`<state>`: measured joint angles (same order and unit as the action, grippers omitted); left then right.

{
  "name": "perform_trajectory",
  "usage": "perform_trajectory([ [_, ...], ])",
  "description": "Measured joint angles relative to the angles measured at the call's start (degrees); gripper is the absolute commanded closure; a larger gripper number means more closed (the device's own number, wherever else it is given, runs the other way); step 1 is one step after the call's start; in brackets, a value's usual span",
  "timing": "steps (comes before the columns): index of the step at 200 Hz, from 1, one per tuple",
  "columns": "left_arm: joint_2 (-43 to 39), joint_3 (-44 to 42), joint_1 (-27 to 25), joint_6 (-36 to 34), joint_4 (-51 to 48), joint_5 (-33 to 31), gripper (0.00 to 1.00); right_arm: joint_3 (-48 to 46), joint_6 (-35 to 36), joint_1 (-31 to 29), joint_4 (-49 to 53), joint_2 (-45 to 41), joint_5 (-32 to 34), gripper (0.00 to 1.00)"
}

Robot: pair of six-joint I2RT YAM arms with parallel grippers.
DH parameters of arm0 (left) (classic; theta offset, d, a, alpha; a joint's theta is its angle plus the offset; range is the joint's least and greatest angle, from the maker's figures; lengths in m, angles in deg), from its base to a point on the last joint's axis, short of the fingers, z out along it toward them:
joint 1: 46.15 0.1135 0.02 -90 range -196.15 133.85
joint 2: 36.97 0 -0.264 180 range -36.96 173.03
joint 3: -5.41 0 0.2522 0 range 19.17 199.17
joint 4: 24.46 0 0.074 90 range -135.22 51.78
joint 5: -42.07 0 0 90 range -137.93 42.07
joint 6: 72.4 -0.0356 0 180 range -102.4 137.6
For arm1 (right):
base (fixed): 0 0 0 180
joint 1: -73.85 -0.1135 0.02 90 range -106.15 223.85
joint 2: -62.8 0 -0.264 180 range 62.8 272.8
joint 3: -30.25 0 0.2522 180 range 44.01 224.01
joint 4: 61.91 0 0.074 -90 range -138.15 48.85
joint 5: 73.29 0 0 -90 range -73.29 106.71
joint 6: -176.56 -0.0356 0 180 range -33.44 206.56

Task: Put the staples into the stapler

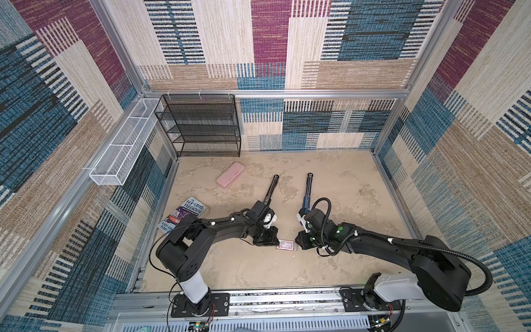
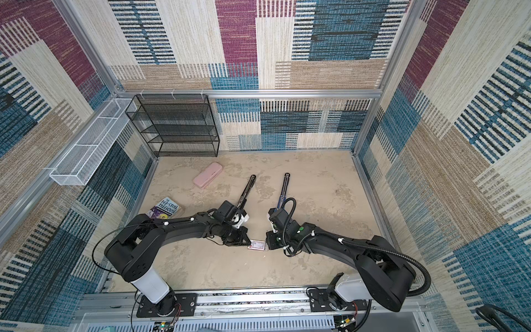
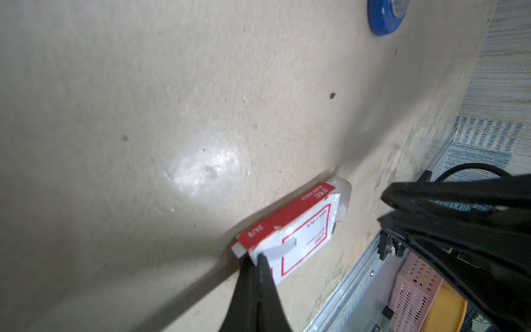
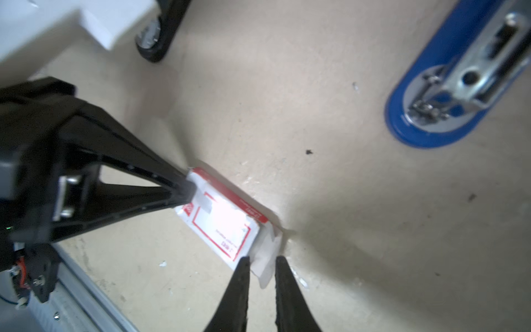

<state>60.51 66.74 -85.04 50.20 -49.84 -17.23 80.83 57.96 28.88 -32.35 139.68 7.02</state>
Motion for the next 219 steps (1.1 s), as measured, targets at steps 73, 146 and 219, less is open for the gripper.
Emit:
perform_trajectory([
  [73,-0.42,-0.57,0.00,0.00,0.28,0.33,0.84,-1.31,0.37,-0.07,-2.89,3.15,-4.76,0.69],
  [146,-0.39,-0.90,0.00,0.02,0.94,2.45,0.75,-2.34,-0.04,-0.07,-6.01,5.62,-6.10,0.74],
  [219,0.70,-0.85,0.02,0.04,2.43,4.39,0.78,-3.15,-0.87,-0.02,-10.16,6.88,-9.70,0.79],
])
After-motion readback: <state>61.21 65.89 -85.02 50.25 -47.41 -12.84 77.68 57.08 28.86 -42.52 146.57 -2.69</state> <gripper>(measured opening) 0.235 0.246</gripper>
